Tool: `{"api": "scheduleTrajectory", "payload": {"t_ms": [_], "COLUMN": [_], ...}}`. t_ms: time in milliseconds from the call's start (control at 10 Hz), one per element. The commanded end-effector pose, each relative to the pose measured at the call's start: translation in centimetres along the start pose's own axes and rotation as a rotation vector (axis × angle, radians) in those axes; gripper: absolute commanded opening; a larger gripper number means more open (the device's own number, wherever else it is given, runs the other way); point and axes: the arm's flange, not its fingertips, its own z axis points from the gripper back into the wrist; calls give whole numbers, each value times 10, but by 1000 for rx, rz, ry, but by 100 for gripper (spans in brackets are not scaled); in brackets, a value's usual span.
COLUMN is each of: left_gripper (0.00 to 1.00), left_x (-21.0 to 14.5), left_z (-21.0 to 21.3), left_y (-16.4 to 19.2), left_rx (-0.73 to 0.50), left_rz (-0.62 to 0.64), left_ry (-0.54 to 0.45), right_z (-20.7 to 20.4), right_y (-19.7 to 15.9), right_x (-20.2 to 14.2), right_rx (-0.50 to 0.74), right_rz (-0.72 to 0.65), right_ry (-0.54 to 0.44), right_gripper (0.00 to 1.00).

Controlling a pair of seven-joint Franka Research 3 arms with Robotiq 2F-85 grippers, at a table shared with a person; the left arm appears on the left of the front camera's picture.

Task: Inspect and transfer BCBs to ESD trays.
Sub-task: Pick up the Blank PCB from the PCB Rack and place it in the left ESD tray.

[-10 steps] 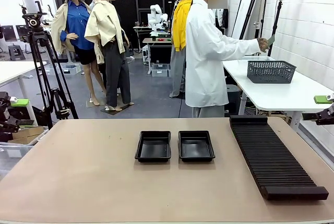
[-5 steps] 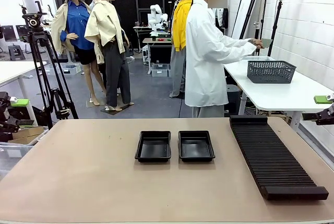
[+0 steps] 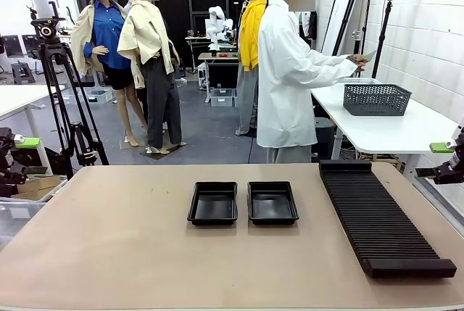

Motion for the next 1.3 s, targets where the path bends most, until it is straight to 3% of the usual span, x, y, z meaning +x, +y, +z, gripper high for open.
{"api": "scheduleTrajectory", "payload": {"t_ms": [0, 200, 300, 1200], "left_gripper": [98, 98, 98, 98], "left_x": [1, 1, 1, 1], "left_z": [1, 1, 1, 1], "left_y": [-2, -2, -2, -2], "left_rx": [3, 3, 3, 3], "left_rz": [10, 10, 10, 10], "left_ry": [-6, -6, -6, -6], "right_z": [16, 21, 12, 12], "right_y": [4, 6, -3, -3], "right_x": [7, 8, 6, 6], "right_rx": [5, 5, 1, 1], "right_rz": [-26, -17, -6, -6], "right_ry": [23, 54, 3, 3], "right_gripper": [100, 100, 100, 100]}}
